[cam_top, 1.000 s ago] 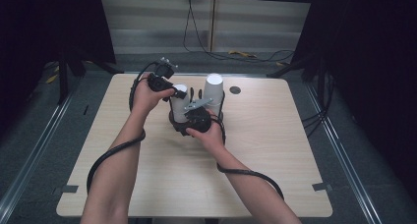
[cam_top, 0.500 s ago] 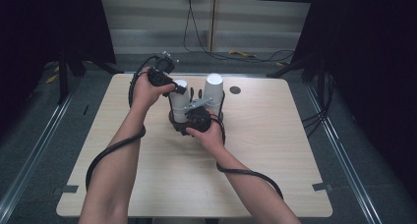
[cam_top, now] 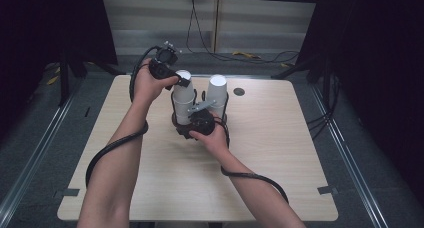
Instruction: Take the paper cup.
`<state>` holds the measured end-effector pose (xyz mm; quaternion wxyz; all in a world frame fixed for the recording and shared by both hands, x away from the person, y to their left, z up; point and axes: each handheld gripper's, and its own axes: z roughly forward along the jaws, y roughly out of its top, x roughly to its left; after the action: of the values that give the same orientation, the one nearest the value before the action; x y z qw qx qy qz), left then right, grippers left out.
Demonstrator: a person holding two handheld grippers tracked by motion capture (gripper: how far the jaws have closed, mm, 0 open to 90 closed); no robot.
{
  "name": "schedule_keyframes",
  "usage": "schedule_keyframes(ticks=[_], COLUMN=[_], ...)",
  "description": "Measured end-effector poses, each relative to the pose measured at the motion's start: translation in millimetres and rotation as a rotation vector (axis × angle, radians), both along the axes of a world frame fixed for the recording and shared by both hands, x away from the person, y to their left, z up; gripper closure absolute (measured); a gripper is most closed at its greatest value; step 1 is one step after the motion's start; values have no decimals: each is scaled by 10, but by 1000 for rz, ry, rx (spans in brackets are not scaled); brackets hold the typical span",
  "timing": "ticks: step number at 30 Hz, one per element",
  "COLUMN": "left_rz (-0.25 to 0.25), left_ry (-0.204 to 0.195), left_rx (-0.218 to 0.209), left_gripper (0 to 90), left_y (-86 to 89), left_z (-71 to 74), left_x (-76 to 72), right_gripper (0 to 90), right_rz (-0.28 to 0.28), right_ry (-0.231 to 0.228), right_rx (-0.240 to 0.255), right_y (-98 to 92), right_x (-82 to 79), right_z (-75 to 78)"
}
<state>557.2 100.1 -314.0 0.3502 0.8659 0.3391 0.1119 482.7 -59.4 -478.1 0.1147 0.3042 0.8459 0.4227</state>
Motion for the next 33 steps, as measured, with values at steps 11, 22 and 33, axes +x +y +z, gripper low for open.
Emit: schedule_keyframes(ticks=[11, 22, 33], left_rz=[8, -8, -42], left_ry=[-42, -46, -32], left_rx=[15, -3, -13], left_gripper=[352, 352, 352], left_y=[18, 79, 104], left_z=[187, 338, 403], left_x=[-24, -208, -437], right_gripper=[267, 248, 232], right_rz=[10, 49, 53], right_ry=[-9, -27, -41], right_rx=[-6, -11, 16], right_y=[-14, -65, -216], right_x=[-26, -128, -220], right_z=[28, 121, 207])
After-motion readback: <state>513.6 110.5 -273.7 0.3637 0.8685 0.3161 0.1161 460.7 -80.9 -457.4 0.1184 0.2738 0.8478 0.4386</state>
